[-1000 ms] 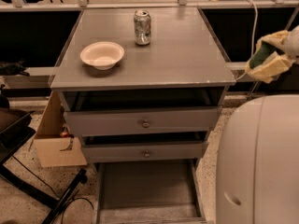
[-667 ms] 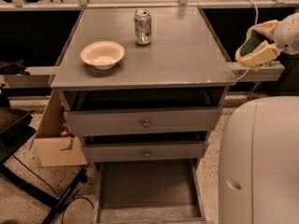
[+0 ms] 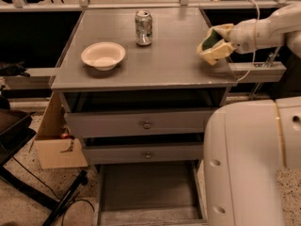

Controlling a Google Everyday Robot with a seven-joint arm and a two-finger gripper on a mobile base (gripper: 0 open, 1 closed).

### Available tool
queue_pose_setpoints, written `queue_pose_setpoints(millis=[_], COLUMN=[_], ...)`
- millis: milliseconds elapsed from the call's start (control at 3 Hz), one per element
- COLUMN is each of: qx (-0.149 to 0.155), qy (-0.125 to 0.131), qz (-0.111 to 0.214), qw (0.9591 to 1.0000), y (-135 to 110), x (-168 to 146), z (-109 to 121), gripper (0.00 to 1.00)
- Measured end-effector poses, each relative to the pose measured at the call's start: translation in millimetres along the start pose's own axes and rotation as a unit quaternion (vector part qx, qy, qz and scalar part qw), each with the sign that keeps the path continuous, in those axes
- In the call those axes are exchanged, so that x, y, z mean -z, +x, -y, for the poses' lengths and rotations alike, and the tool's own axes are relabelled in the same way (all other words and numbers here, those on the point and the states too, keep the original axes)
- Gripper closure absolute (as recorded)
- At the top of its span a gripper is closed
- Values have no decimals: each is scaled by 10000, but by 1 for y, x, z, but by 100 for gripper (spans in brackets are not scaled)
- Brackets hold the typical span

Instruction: Pick sponge from bottom drawer and place on counter

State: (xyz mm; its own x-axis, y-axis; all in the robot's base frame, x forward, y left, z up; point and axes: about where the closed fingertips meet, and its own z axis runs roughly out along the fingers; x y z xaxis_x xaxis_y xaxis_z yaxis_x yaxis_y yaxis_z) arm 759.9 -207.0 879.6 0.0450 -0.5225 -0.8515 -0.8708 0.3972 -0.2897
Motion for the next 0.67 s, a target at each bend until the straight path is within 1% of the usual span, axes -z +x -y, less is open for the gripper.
queue_pose_setpoints(millis=[333, 667], qx=[-148, 63], qy=[-241, -269], qz=[297, 303], qw=[9992, 9992], y=[9, 10], x=[-51, -57], z=[2, 1], gripper=[100, 74])
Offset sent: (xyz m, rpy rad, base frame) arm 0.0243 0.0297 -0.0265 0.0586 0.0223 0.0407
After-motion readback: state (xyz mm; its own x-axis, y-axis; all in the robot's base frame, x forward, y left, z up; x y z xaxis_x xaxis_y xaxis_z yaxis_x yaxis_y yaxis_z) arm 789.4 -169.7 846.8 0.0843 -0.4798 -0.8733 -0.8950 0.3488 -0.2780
